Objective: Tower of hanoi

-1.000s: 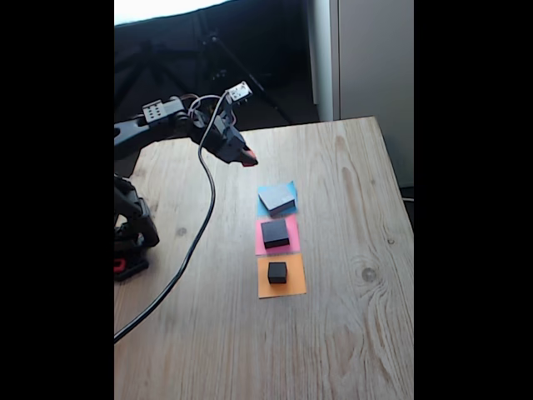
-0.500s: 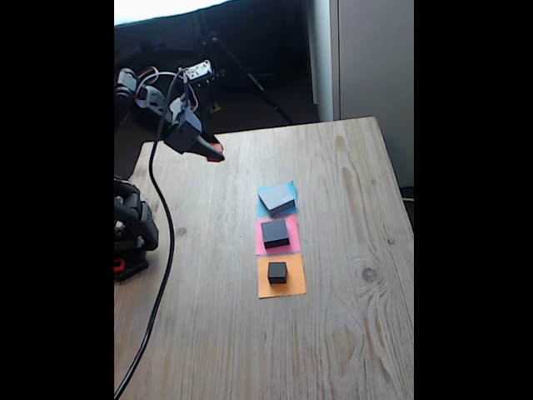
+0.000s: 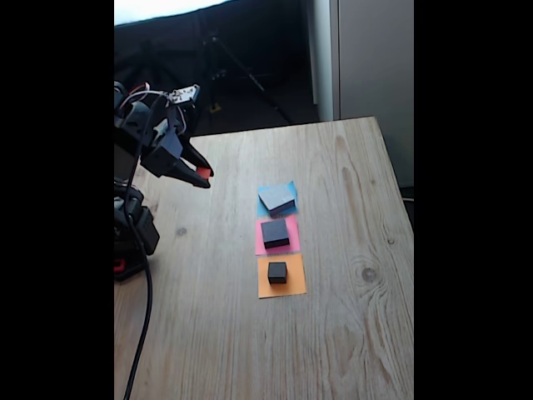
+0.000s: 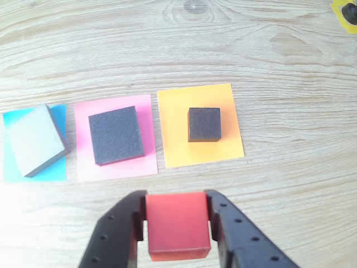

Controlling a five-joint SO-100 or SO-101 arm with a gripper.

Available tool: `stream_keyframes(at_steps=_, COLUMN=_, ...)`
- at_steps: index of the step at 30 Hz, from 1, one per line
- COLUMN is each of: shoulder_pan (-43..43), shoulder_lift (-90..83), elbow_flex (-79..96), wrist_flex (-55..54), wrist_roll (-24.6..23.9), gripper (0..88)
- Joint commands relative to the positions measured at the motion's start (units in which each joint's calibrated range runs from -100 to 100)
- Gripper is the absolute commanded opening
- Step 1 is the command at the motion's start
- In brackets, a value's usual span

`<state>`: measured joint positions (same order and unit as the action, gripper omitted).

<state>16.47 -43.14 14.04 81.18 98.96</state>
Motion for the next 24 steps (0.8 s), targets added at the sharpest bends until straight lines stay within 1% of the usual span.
stream_keyframes(at_steps=1, shoulder_pan=2.21, shoulder_lift=-2.89, elbow_flex=12.96, wrist_flex=-15.26, wrist_roll=1.04, gripper=0.4)
stream_keyframes(at_steps=6, shoulder_pan=3.72, shoulder_lift=-2.36, elbow_flex=26.69, wrist_flex=-28.62, wrist_roll=1.04, gripper=0.4)
stream_keyframes(at_steps=8, shoulder_pan=3.8, shoulder_lift=-1.3, elbow_flex=31.05, wrist_flex=-34.69, wrist_roll=1.04, gripper=0.4)
stream_keyframes(at_steps=10, shoulder_pan=4.13, shoulder_lift=0.14, elbow_flex=33.78, wrist_flex=-38.57, wrist_roll=1.04, gripper=0.4)
stream_keyframes(at_steps=14, shoulder_pan=4.13, shoulder_lift=3.85, elbow_flex=41.33, wrist_flex=-53.79, wrist_roll=1.04, gripper=0.4)
stream_keyframes(at_steps=24, shoulder_pan=3.8, shoulder_lift=15.36, elbow_flex=50.6, wrist_flex=-81.87, wrist_roll=1.04, gripper=0.4)
